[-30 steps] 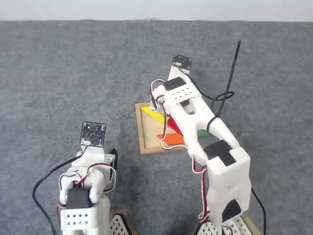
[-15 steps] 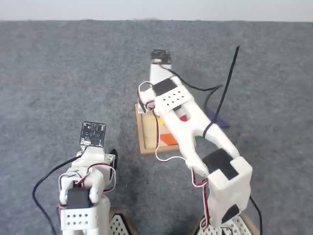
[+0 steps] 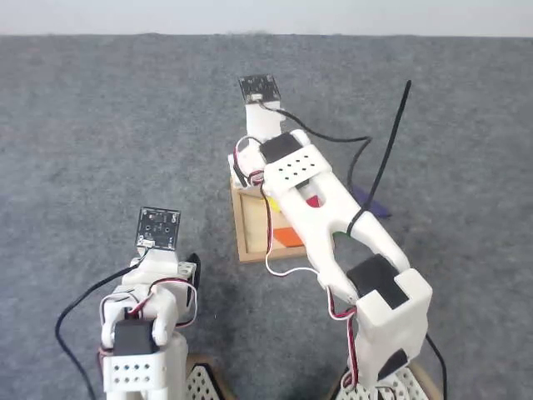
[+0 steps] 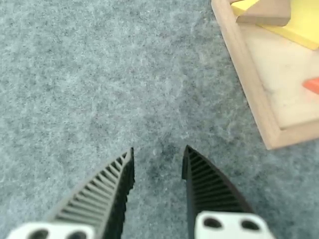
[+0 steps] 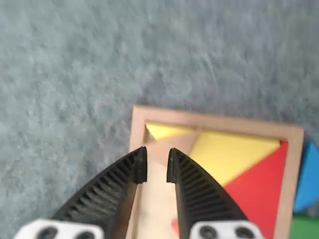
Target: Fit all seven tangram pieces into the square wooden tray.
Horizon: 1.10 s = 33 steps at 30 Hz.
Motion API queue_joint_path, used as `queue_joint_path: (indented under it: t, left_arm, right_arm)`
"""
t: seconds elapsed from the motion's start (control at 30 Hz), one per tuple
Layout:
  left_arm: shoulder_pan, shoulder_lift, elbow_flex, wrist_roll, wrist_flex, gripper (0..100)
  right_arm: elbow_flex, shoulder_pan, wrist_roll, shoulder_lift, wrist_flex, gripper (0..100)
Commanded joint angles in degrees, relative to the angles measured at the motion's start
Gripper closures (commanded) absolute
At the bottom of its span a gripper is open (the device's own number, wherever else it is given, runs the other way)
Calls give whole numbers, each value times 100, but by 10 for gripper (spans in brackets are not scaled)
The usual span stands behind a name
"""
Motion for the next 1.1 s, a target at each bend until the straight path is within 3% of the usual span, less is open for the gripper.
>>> queue_joint_path:
  t: [0.0, 0.23, 0.47, 0.7, 0.87, 1.07]
  left_arm:
    - [9, -158, -48, -35, 53, 847]
    - [9, -158, -48, -35, 53, 847]
    - [9, -158, -48, -35, 53, 847]
    - [9, -158, -48, -35, 53, 847]
    - [9, -158, -48, -35, 53, 847]
    - [9, -158, -48, -35, 53, 847]
  right_arm:
    - [-352, 48, 158, 268, -567, 919]
    - [-352, -31, 211, 479, -778, 918]
    - [-229, -31, 1178, 629, -629, 919]
    - [-220, -4, 1284, 1033, -611, 919]
    - [-316, 119, 1354, 980, 92, 919]
    - [-316, 435, 2136, 637, 769, 920]
